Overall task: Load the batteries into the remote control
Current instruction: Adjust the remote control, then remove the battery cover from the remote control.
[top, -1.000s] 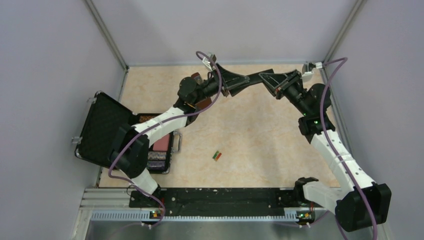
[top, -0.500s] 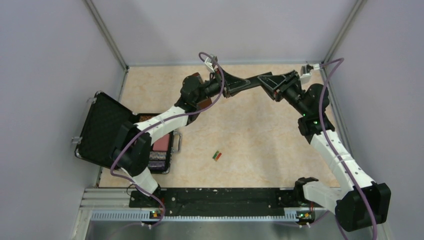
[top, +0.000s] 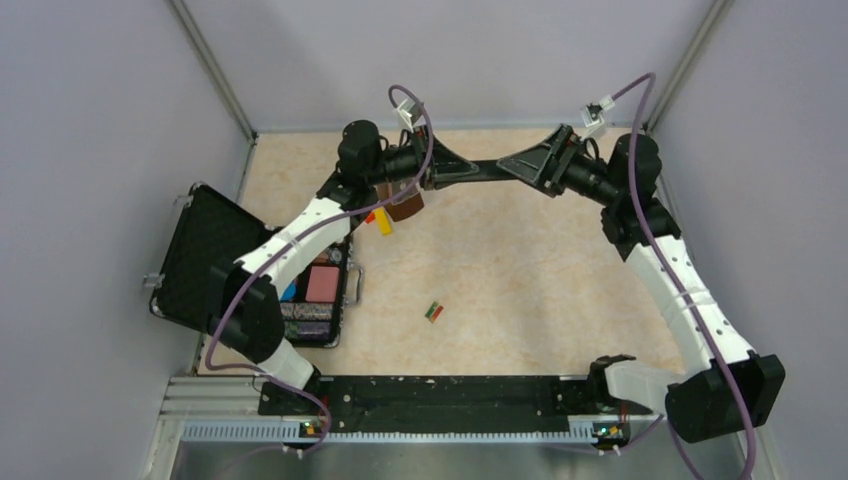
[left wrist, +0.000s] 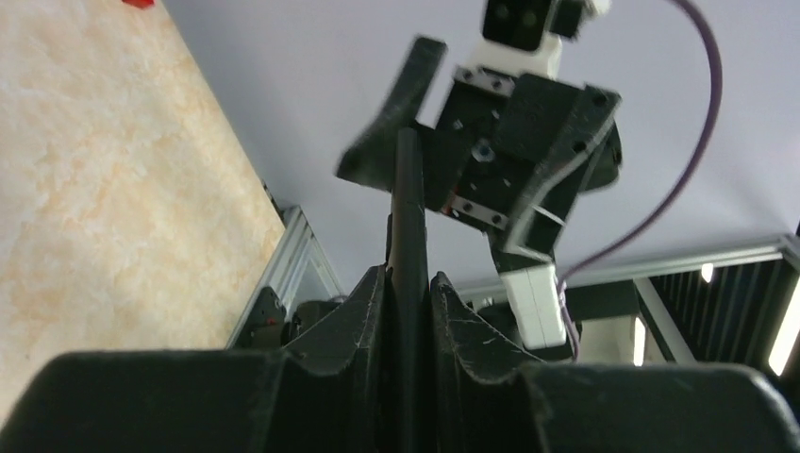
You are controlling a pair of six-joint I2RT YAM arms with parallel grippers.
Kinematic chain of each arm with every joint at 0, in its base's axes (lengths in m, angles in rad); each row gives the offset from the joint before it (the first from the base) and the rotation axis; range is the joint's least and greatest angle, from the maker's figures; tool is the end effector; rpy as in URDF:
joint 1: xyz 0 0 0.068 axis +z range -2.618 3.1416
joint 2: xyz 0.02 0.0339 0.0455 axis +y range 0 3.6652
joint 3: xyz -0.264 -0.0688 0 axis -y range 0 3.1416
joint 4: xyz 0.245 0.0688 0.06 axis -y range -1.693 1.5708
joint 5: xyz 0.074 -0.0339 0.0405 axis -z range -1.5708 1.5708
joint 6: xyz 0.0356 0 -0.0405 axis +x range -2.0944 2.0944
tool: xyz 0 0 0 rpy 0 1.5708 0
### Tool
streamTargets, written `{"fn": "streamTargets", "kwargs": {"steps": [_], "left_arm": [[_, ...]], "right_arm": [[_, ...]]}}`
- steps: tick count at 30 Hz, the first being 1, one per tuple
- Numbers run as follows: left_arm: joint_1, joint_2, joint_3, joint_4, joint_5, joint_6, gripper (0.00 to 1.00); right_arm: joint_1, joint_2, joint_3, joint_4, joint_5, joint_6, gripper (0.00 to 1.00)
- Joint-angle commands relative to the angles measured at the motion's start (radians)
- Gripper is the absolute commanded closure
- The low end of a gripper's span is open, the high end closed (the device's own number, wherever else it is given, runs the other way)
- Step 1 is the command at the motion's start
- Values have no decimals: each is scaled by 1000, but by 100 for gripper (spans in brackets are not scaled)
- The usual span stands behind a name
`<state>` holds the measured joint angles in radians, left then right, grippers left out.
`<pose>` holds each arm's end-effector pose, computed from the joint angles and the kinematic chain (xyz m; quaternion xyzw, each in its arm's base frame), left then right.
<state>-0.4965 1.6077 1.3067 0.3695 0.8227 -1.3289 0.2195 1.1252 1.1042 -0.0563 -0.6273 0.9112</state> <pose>0.3212 -0.2037 0.3687 0.0144 0.6903 -0.6969 0.1938 0.2443 0.0759 0.3986 0.0395 0.7278 0.5373 0.4243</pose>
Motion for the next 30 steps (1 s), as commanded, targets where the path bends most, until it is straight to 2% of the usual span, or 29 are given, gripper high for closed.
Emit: {"fn": "streamTargets", "kwargs": {"steps": [1,4,11,14,17,19,21,26,30], "left_arm": [[16,-74,50,-94,163,47,100],[33,-83,53,-90,196,23,100],[34,-91,66,-71,222,-17,100],[34,-81,61,12,229,-86,100],[33,-66,59,95,242,-157,100],[33,-64,59,120,243,-171,100],[33,-64,61,123,245,-172,100],[35,-63,68,130,237,-185,100],[39,-58,74,131,214,-193,100]], "right_arm": [[-5,89,48,-5,-233,-86,20],[-2,106,48,26,-270,-87,26],[-1,125,25,131,-295,-39,33],[7,131,-6,194,-310,3,33],[24,128,-53,299,-332,59,28],[26,128,-73,337,-329,93,28],[27,132,-82,349,-328,113,33],[26,132,-119,379,-344,149,58],[27,119,-144,397,-383,149,75]]}}
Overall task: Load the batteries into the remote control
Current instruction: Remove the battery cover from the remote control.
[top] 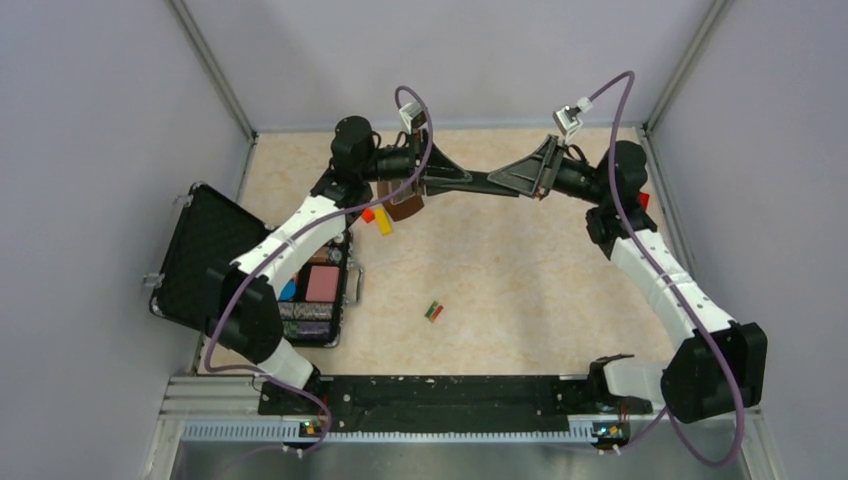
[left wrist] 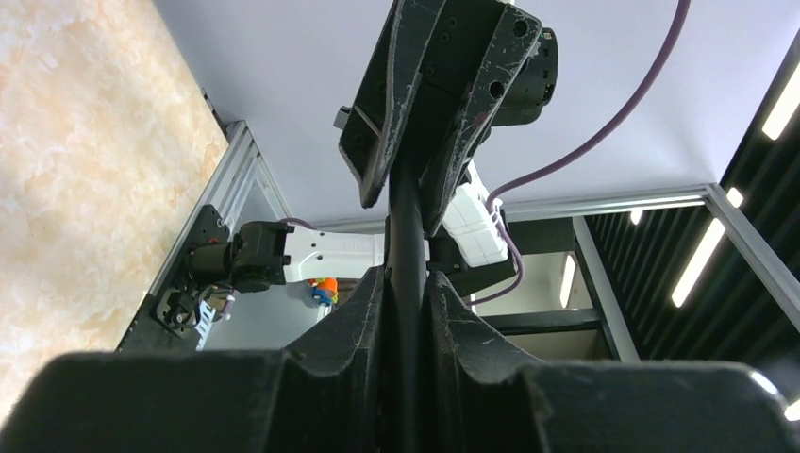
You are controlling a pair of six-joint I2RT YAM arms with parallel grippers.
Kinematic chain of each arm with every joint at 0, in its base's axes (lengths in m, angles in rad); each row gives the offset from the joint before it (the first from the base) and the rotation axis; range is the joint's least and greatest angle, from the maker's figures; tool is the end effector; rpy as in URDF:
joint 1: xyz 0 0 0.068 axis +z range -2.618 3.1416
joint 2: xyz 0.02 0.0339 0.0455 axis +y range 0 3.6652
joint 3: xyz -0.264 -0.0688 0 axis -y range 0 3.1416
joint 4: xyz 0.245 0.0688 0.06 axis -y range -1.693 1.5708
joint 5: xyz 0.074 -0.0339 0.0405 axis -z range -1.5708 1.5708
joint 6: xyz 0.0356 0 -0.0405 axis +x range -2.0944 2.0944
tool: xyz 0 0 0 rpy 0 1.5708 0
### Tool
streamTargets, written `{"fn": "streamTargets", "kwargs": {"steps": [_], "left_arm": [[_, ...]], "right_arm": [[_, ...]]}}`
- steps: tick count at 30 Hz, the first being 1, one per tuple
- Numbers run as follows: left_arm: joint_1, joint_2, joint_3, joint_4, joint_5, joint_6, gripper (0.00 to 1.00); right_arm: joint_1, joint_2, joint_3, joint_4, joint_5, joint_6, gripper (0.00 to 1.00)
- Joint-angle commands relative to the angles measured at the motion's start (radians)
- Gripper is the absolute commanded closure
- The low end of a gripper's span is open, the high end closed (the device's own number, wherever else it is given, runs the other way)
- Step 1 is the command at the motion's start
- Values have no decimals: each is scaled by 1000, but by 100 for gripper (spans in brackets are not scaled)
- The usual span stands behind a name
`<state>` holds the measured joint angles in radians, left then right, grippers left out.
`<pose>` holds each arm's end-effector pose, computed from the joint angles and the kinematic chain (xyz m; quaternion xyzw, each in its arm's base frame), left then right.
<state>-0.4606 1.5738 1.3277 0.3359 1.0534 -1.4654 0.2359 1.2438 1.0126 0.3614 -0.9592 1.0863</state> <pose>0.3126 -0.1896 0.3842 0.0444 0.6898 -0.7175 0.0860 0.2665 0.0940 0.3780 -0.0745 0.6761 0.6496 0.3395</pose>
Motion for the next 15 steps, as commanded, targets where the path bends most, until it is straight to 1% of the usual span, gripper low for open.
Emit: {"fn": "streamTargets", "kwargs": {"steps": [1,4,5,7,11,15], "left_arm": [[5,-21,57,167,-19,-60,100],[14,-12,62,173,-23,-70,100],[18,-10,64,173,-21,-70,100],[26,-6,66,172,-15,-70,100],[50,-1,67,157,13,-48,100],[87,-4,76,98,37,8,100]], "right_arm": [[10,-4,-57,-31,-57,-38,76],[11,-19,-75,-45,-64,-57,79],[10,-21,-82,-43,-67,-58,81],[10,-20,-88,-41,-83,-59,86],[11,-13,-80,-69,-100,-80,100],[9,10,-55,-121,-112,-120,100]]}}
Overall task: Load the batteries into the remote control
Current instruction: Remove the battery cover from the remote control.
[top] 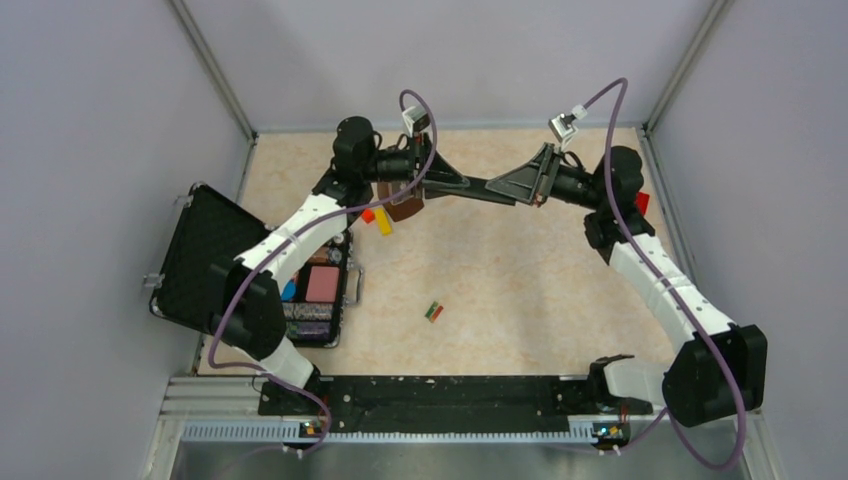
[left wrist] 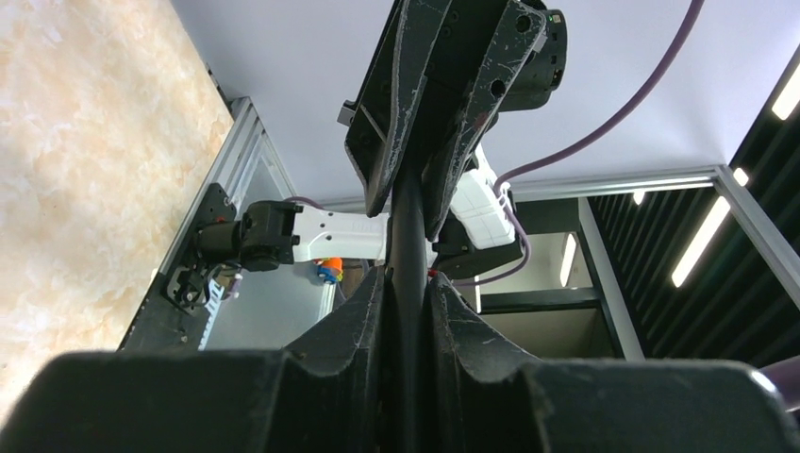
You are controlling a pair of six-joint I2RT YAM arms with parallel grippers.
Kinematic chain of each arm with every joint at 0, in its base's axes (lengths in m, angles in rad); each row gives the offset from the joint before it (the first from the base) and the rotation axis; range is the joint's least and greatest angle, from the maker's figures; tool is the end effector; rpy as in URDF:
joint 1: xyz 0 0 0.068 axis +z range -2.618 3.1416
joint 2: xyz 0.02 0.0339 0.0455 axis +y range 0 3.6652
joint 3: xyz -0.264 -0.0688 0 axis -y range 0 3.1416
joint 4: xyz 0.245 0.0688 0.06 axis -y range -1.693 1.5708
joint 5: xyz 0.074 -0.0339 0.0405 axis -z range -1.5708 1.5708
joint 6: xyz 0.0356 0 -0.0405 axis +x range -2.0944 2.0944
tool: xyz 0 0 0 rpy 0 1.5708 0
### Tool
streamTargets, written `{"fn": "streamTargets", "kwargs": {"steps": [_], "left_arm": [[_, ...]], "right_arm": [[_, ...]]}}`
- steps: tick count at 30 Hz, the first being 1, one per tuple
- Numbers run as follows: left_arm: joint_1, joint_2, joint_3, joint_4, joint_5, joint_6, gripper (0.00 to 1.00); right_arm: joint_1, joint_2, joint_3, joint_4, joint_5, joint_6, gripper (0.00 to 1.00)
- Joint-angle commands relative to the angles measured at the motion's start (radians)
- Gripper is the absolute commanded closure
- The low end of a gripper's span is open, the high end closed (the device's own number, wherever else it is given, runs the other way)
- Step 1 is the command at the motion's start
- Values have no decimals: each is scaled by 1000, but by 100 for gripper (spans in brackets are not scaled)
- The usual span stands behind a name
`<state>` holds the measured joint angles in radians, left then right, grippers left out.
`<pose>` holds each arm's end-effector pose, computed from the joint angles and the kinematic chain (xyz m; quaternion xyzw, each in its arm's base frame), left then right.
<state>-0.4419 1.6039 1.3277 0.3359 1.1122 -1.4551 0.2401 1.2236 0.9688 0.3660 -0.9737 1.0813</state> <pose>0.3212 -0.1873 0.3736 0.0534 0.6957 -0.7133 0.0663 0.2609 0.0942 0.3685 -0.0777 0.6803 0.6505 0.3287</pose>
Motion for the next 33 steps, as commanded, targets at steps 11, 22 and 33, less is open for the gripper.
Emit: {"fn": "streamTargets", "kwargs": {"steps": [11,22,33], "left_arm": [[157,-80,62,25,-43,64,100],[212,-94,79,-52,-48,139,100],[212,-64,84,-84,-50,194,100]], "right_arm": [[-2,66,-32,-85,-44,-68,94],[-6,103,-59,3,22,-2,87],[33,181,89,-254,178,-153,66]]}}
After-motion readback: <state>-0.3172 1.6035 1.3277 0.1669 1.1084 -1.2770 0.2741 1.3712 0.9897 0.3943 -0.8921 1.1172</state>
